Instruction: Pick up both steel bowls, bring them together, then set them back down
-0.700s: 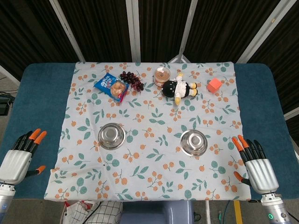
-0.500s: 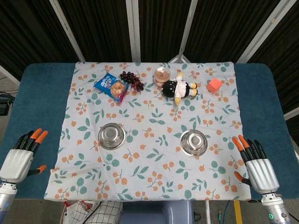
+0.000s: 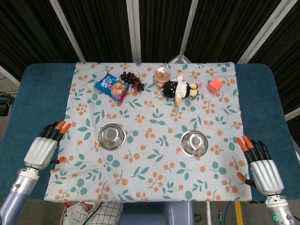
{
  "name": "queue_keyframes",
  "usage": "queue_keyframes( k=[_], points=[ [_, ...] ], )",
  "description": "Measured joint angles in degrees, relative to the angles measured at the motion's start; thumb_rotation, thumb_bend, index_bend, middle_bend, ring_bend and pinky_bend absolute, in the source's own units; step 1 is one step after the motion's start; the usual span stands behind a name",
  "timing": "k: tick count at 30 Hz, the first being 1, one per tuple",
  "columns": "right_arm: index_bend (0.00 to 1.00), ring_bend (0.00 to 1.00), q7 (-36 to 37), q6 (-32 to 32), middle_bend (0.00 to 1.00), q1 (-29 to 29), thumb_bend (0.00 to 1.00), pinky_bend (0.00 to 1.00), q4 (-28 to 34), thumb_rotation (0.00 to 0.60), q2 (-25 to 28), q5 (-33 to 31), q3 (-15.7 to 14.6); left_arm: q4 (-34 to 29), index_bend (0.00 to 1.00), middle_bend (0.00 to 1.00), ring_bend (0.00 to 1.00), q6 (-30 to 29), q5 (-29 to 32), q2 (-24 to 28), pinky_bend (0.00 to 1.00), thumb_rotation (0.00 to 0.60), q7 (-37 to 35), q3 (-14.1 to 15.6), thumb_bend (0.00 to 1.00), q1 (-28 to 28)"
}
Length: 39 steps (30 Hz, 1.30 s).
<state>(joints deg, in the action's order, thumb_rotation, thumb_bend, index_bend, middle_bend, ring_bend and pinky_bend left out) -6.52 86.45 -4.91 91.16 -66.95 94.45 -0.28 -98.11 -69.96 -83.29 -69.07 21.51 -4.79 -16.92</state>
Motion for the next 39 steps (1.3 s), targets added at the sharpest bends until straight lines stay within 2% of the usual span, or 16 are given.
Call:
queue_keyframes(
  k=[9,17,24,31,34,39],
  points=[
    [0.0,0.0,0.2,-1.0,0.0,-0.2,0.23,0.0,-0.4,0.6,0.1,-1.4,0.5,-1.5,0.0,0.0,0.0,9.5,13.8,-6.0,0.11,0.6,15.4,-5.6,0.16,-10.0],
    [0.0,0.0,0.3,-2.0,0.0,-0.7,0.23,0.0,-0.7,0.6,-0.1,-3.0,1.2,0.5,0.0,0.0,0.0,15.5,26.4,-11.7,0.11,0.6,23.9,-8.1,0.16,-18.5],
    [0.0,0.0,0.7,-2.1,0.0,-0.6,0.23,0.0,-0.9,0.6,0.0,-3.7,1.5,3.2,0.0,0.0,0.0,17.4,34.0,-15.4,0.11,0.6,28.7,-7.3,0.16,-23.8],
    [0.0,0.0,0.9,-2.2,0.0,-0.6,0.23,0.0,-1.0,0.6,0.0,-4.0,1.5,5.4,0.0,0.01,0.0,17.3,37.1,-17.6,0.15,0.6,30.7,-5.0,0.16,-26.3],
    [0.0,0.0,1.0,-2.3,0.0,-0.6,0.23,0.0,-0.9,0.6,0.1,-4.0,1.5,6.2,0.01,0.08,0.02,16.7,37.7,-18.4,0.19,0.6,31.2,-4.1,0.16,-27.1],
    [0.0,0.0,1.4,-2.4,0.0,-0.6,0.23,0.0,-0.6,0.6,0.4,-4.0,1.4,7.3,0.1,0.2,0.1,15.1,38.0,-19.4,0.29,0.6,31.7,-3.3,0.16,-27.9]
  ],
)
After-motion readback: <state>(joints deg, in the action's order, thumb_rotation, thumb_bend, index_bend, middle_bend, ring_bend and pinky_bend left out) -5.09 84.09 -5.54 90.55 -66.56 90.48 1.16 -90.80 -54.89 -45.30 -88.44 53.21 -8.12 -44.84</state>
